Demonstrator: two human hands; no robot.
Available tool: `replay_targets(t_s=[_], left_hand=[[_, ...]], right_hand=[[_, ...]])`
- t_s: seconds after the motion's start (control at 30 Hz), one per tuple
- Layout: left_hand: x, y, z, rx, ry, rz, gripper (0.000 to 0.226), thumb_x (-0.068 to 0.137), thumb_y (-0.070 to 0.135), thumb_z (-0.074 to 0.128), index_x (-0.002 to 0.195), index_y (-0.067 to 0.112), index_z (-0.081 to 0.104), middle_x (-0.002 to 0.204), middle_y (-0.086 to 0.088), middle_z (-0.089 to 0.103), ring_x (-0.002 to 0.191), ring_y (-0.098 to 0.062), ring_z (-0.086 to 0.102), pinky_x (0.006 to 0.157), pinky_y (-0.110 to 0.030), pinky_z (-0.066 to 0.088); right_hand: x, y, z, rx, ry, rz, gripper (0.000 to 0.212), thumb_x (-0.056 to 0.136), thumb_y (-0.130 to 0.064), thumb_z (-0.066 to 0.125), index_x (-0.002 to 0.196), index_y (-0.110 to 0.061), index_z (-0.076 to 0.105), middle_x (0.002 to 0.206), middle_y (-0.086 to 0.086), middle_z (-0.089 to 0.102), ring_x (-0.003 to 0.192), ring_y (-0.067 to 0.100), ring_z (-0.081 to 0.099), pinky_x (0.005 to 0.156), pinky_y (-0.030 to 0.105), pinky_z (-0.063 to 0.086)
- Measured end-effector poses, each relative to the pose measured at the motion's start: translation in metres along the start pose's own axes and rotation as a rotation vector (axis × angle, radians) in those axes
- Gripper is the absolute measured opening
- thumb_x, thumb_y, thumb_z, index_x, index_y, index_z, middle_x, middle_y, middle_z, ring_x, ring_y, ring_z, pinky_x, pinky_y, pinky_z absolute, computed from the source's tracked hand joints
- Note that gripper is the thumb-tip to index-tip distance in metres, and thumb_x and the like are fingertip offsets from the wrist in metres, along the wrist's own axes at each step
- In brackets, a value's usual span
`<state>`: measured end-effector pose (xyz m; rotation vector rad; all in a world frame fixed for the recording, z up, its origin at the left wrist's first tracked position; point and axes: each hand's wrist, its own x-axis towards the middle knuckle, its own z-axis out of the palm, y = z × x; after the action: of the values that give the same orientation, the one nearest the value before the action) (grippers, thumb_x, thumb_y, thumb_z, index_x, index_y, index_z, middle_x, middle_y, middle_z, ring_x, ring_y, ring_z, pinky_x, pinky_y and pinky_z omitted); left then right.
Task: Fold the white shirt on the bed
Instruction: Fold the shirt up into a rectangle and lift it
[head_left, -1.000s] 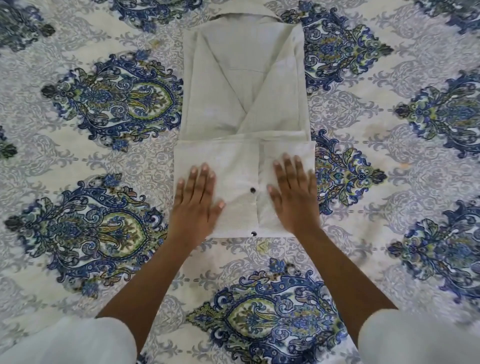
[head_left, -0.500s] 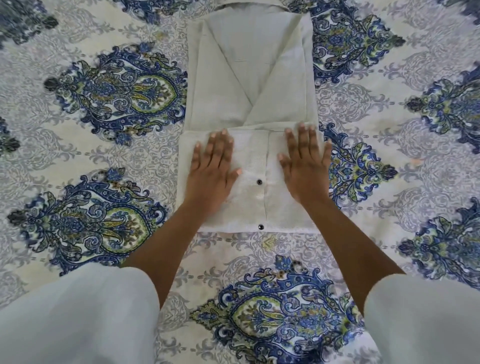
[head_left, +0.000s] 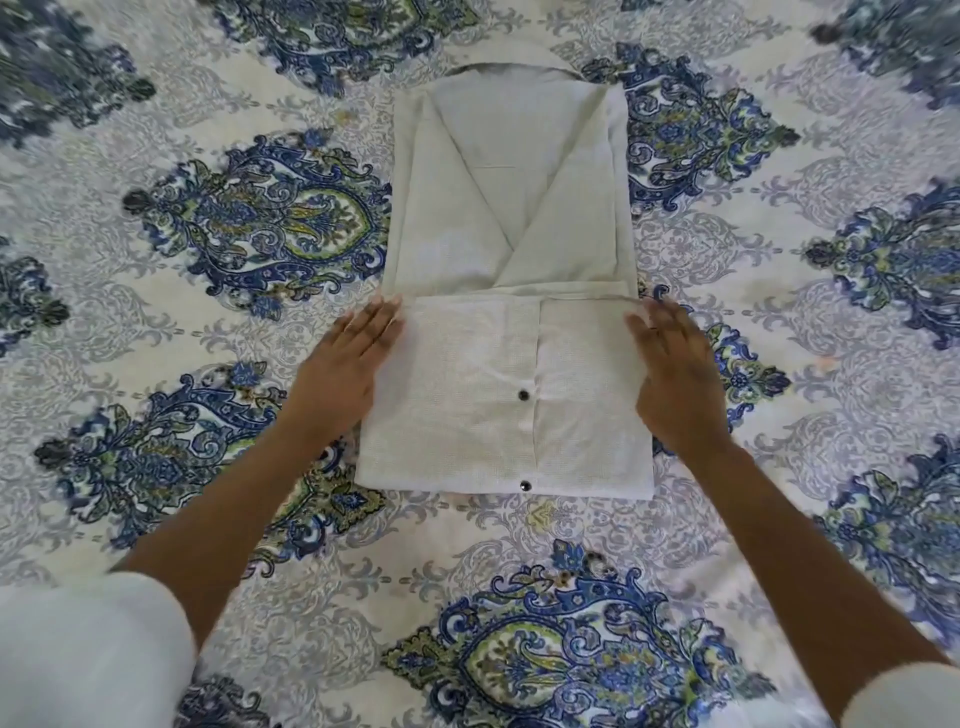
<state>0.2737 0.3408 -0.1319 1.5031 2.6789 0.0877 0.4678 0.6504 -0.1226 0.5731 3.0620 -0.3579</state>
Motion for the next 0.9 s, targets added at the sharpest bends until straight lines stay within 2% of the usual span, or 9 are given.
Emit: replay_targets(t_s=[0.13,0.27,0.4,0.47,0.57,0.63,0.73,0.8,0.9], left_hand=[[0.001,-0.033,0.008,0.124,-0.175,0.243,0.074,0.082,0.016,0.028,0.15,0.016,0.0,0.158,0.0,-0.008,0.145,-0.013,-0.006,0.118,-0.031,-0.001],[0.028,-0.035,0.014,0.172,-0.186,0.364,0.073,0.083,0.005,0.028,0.15,0.014,0.001,0.157,0.002,-0.014,0.145,-0.013,-0.006,0.119,-0.031,-0.003],[0.047,-0.042,0.021,0.063,-0.118,0.442,0.069,0.084,0.01,0.032,0.149,0.02,0.011,0.157,0.006,0.006,0.145,-0.005,0.002,0.118,-0.026,0.007],[0.056,-0.039,0.009,-0.187,-0.144,0.382,0.062,0.086,0.02,0.043,0.145,0.027,0.028,0.148,0.007,0.035,0.135,-0.001,0.032,0.11,-0.019,0.027],[0.099,-0.037,-0.026,-0.918,-0.24,-0.154,0.034,0.08,0.016,0.061,0.112,0.004,0.066,0.104,0.002,0.07,0.087,0.01,0.062,0.086,-0.008,0.043],[0.136,-0.048,-0.038,-1.359,-0.317,-0.579,0.015,0.083,0.005,0.057,0.094,0.003,0.066,0.084,0.009,0.073,0.078,0.001,0.064,0.086,-0.024,0.048],[0.18,-0.065,-0.041,-1.564,-0.335,-0.938,0.011,0.093,0.013,0.048,0.097,0.013,0.058,0.09,0.002,0.064,0.084,-0.017,0.06,0.078,-0.036,0.048],[0.195,-0.069,-0.031,-1.539,-0.308,-1.066,0.018,0.095,0.022,0.046,0.106,0.014,0.058,0.094,-0.002,0.064,0.084,-0.019,0.061,0.072,-0.036,0.05],[0.2,-0.068,-0.019,-1.478,-0.224,-1.149,0.016,0.093,0.03,0.05,0.096,0.019,0.062,0.098,-0.003,0.063,0.081,-0.018,0.06,0.065,-0.032,0.05]], right_hand=[[0.003,0.031,0.0,-0.262,-0.142,-0.402,0.061,0.081,-0.026,0.035,0.14,-0.012,0.033,0.146,0.014,0.041,0.135,0.029,0.034,0.107,0.05,0.03],[0.029,0.042,0.004,-0.398,-0.114,-0.616,0.057,0.091,-0.002,0.011,0.144,-0.009,0.029,0.149,0.009,0.035,0.138,0.024,0.032,0.11,0.046,0.025],[0.047,0.039,0.012,-0.388,-0.131,-0.699,0.081,0.067,0.009,0.059,0.141,-0.01,0.033,0.146,0.009,0.041,0.133,0.022,0.038,0.111,0.04,0.018],[0.053,0.035,0.01,-0.261,-0.182,-0.653,0.08,0.057,0.007,0.073,0.131,-0.013,0.05,0.137,0.009,0.053,0.124,0.023,0.052,0.107,0.04,0.028],[0.085,0.015,-0.031,0.42,-0.408,-0.202,0.041,0.079,-0.001,0.068,0.099,-0.037,0.065,0.119,0.013,0.063,0.111,0.029,0.06,0.097,0.04,0.048],[0.126,0.015,-0.047,0.941,-0.554,0.308,0.034,0.086,0.009,0.052,0.081,-0.023,0.063,0.101,0.013,0.06,0.102,0.037,0.054,0.084,0.035,0.05],[0.179,0.024,-0.052,1.121,-0.436,0.609,0.049,0.088,0.001,0.043,0.045,-0.013,0.063,0.066,0.001,0.062,0.093,0.032,0.057,0.066,0.029,0.041],[0.197,0.023,-0.045,1.182,-0.41,0.696,0.065,0.092,-0.005,0.039,0.03,-0.012,0.055,0.035,-0.004,0.052,0.064,0.018,0.06,0.059,0.027,0.039],[0.205,0.026,-0.03,1.217,-0.391,0.809,0.024,0.091,-0.017,0.045,0.07,-0.02,0.056,0.061,-0.001,0.06,0.057,0.014,0.058,0.05,0.021,0.048]])
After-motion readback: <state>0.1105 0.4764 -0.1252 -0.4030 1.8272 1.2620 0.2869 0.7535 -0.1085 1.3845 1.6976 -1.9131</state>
